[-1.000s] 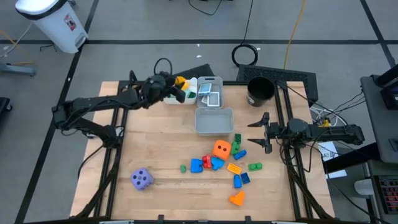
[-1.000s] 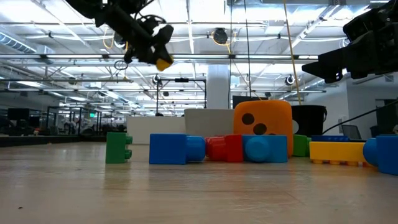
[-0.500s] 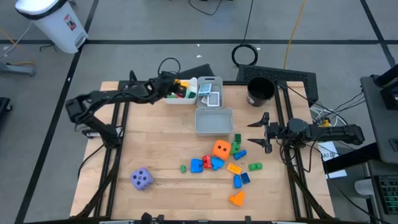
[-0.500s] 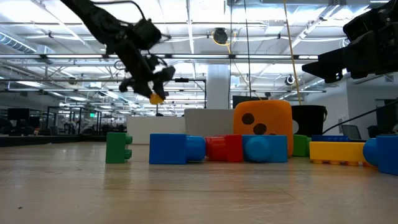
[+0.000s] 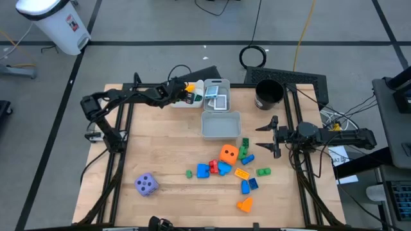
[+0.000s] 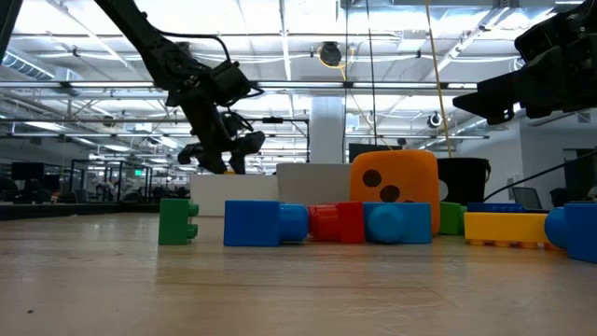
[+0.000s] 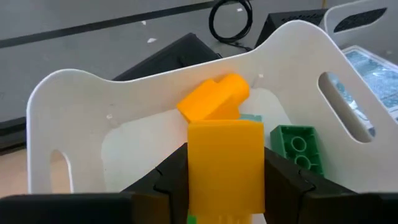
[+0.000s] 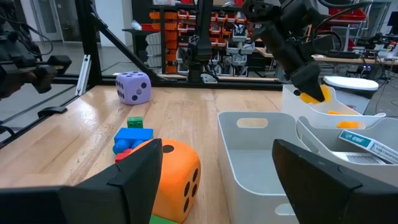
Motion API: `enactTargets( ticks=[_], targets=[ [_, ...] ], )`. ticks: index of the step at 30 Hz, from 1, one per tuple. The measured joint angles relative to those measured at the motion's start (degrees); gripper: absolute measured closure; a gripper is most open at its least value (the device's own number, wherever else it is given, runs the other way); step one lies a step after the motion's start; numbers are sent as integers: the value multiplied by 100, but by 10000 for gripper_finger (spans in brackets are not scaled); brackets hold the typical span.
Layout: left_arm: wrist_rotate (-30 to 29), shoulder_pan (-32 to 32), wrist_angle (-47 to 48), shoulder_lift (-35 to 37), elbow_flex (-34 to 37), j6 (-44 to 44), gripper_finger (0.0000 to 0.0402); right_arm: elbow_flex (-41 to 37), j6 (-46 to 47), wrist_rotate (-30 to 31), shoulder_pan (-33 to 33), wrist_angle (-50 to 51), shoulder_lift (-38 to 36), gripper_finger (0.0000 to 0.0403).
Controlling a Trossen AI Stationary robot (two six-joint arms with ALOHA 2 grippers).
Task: Pick & Place Toys
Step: Put the yellow game piece into the white bin, then put the green game piece into the white bin
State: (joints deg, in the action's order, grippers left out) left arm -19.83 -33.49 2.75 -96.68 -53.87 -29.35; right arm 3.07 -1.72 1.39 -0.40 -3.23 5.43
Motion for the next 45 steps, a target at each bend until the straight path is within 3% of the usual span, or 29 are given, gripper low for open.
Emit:
enactTargets(
  ticks=[7, 14, 16, 22, 30, 33, 41, 45],
  targets=[
    [91, 4, 55, 0, 0, 46, 154, 0, 0, 0, -2, -2, 0, 124],
    [1495, 12, 256, 612, 4, 323, 82, -2, -2, 0, -2, -2, 0, 124],
    [1662, 119, 348, 917, 4, 360, 71, -1, -1, 0, -2, -2, -2, 124],
    [1184, 1044, 34, 1586, 4, 750, 58, -2, -2, 0, -2, -2, -2, 124],
    [727, 2426, -976, 1626, 4, 1883, 57, -1, 55, 0, -2, -33, 0, 124],
    [733, 2746, -1093, 1628, 146, 2295, 57, -2, 641, 0, -2, -185, -2, 124],
    [589, 2808, -1270, 1757, 970, 2114, 57, -1, 2044, 108, -7, -631, 56, 124],
    [1109, 2761, -1516, 1961, 1454, 2072, 57, -1, 2203, 128, -6, -646, 68, 124]
  ],
)
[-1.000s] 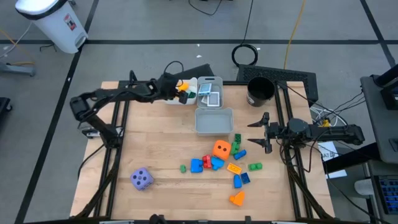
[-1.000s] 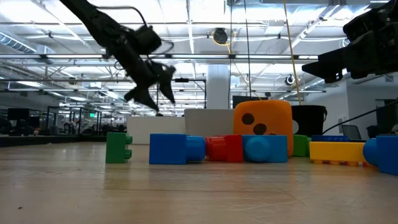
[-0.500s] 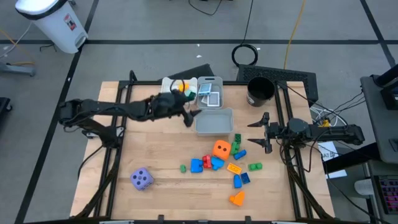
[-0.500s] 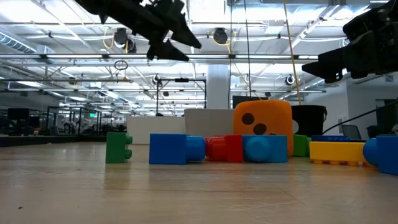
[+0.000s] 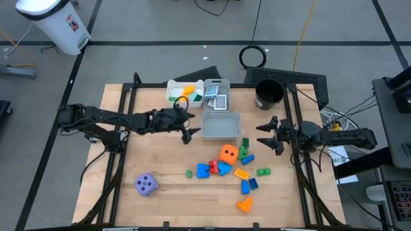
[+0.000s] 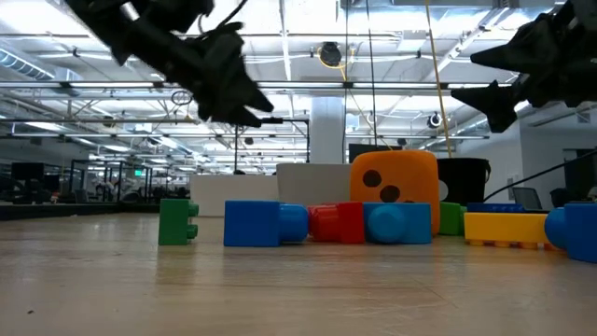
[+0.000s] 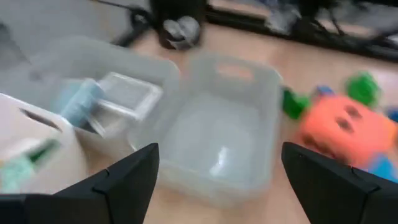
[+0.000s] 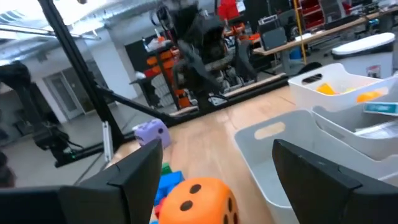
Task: Pick & Place Toys
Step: Put the green game piece into the white bin
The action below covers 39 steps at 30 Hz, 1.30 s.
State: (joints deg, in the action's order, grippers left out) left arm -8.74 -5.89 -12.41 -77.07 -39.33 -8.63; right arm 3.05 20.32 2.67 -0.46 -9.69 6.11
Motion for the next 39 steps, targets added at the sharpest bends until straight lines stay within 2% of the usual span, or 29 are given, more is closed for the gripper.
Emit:
enactTargets(
  ticks=[3, 6, 8, 12, 17, 19, 23, 30, 39],
  targets=[
    [442, 65, -1203, 185, 765, 249, 57, 0, 4, 19, -3, -19, 4, 124],
    [526, 74, -2374, 480, 1597, 407, 57, 2, 94, 158, -3, -247, 39, 124],
    [527, 41, -2999, 699, 2003, 224, 57, 107, 143, 31, -60, -269, 140, 124],
    [529, 28, -3750, 1079, 2441, -383, 57, 634, 81, -285, -497, 729, 723, 124],
    [527, 34, -3815, 1256, 2474, -554, 57, 1607, -363, -270, -1528, 2568, 1874, 124],
    [532, 46, -3791, 1254, 2472, -624, 57, 1991, -169, -183, -2024, 3185, 2335, 124],
    [555, 94, -3621, 1254, 2474, -928, 57, 2408, 448, 378, -3028, 4051, 3248, 124],
    [573, 180, -3485, 1252, 2474, -1289, 57, 2425, 1046, 969, -4108, 4085, 4718, 124],
    [569, 335, -3490, 1252, 2472, -1248, 57, 2421, 1141, 1057, -4352, 3254, 5922, 124]
  ],
)
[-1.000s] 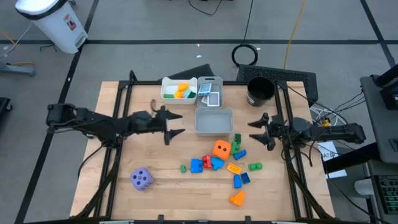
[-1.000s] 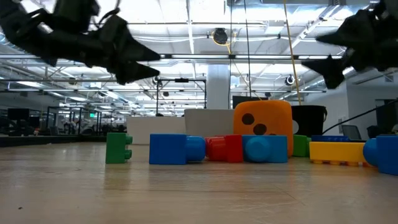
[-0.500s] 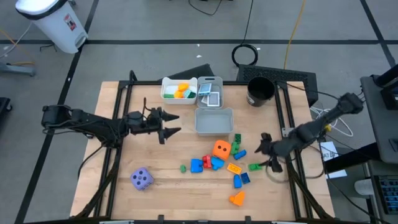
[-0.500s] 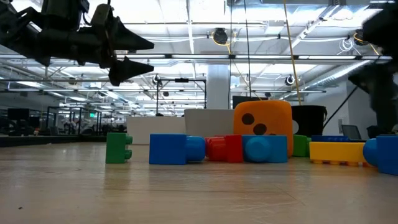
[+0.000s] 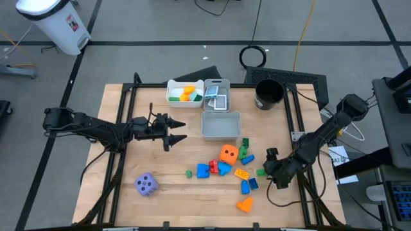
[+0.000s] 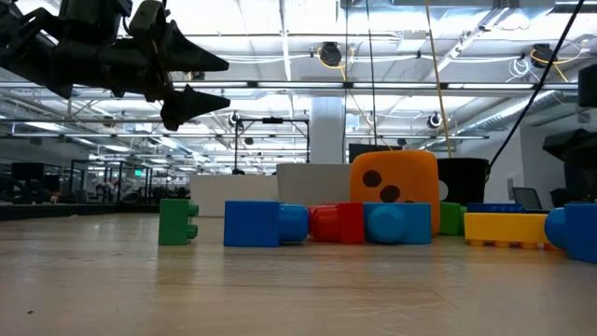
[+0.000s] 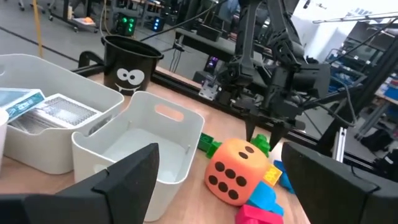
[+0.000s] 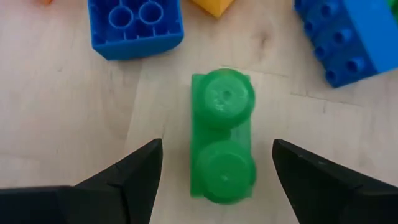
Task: Pick & Place Toys
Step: Put the green game piece into the white bin
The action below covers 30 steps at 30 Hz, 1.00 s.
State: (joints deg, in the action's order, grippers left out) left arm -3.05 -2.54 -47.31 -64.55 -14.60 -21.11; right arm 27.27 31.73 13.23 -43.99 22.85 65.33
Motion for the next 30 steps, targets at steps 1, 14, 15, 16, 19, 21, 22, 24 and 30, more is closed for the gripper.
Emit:
enactTargets(
  ticks=[1, 14, 15, 16, 19, 21, 22, 24, 30],
  targets=[
    [-1, 1, 0, 0, -1, -1, 57, 0, -65, 1, 0, -33, 82, 124],
    [-302, 1, -4, -2, -1, -3, 57, 11, -224, -158, 13, 39, 99, 301],
    [-302, 1, -4, -2, -1, -26, 57, 18, -289, -168, 14, 92, 34, 316],
    [-302, 1, -4, -2, -1, -51, 57, 47, -356, -256, 23, 124, -46, 318],
    [-304, 1, -11, -2, -1, -147, 57, 311, -694, -271, 14, -11, -313, 318],
    [-306, 1, -13, -4, -1, -259, 57, 473, -1102, -35, 9, -87, -467, 318],
    [-306, 1, -13, -4, -1, -350, 57, 531, -1386, 222, 13, -166, -524, 318],
    [-306, 3, -17, -4, -1, -489, 57, 625, -2047, 850, 17, -637, -619, 318],
    [-315, 295, -13, -355, -359, -102, 57, 638, -3443, 1501, 693, -2673, -543, 318]
  ],
)
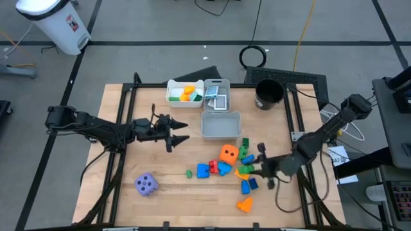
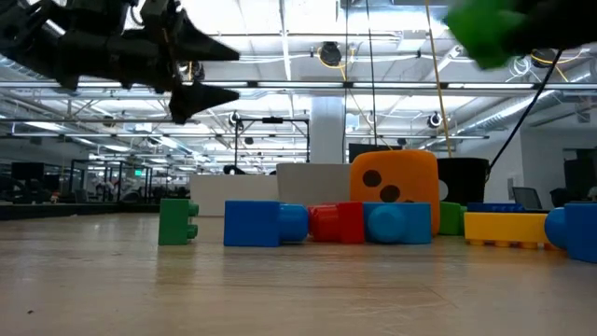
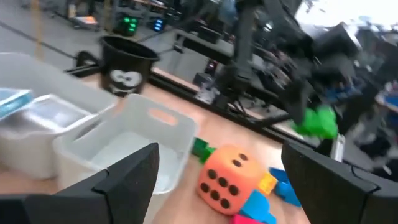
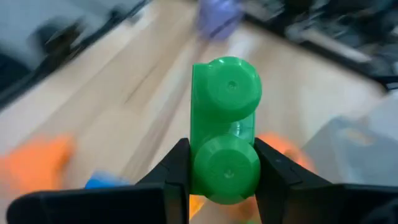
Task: Pick & Place Toys
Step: Put the green game piece into the white bin
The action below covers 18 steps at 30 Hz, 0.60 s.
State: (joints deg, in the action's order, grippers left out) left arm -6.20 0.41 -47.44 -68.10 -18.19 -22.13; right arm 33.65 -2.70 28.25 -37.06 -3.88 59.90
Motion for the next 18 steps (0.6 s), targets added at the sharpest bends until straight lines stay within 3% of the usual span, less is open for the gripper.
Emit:
enactTargets(
  ticks=[3, 9, 14, 18],
  targets=[
    [19, 235, 0, -493, -505, 465, 57, 0, 35, -200, 620, -559, 110, 318],
    [254, 547, 185, -1765, -1852, 1625, 57, -7, 334, -1259, 1739, -1038, 480, 318],
    [752, 583, 1240, -2633, -3110, 2128, 57, -11, 461, -1333, 1987, -1041, 762, 318],
    [770, 580, 2268, -3123, -3943, 2328, 57, -11, 364, -1345, 2002, -1152, 833, 318]
  ],
)
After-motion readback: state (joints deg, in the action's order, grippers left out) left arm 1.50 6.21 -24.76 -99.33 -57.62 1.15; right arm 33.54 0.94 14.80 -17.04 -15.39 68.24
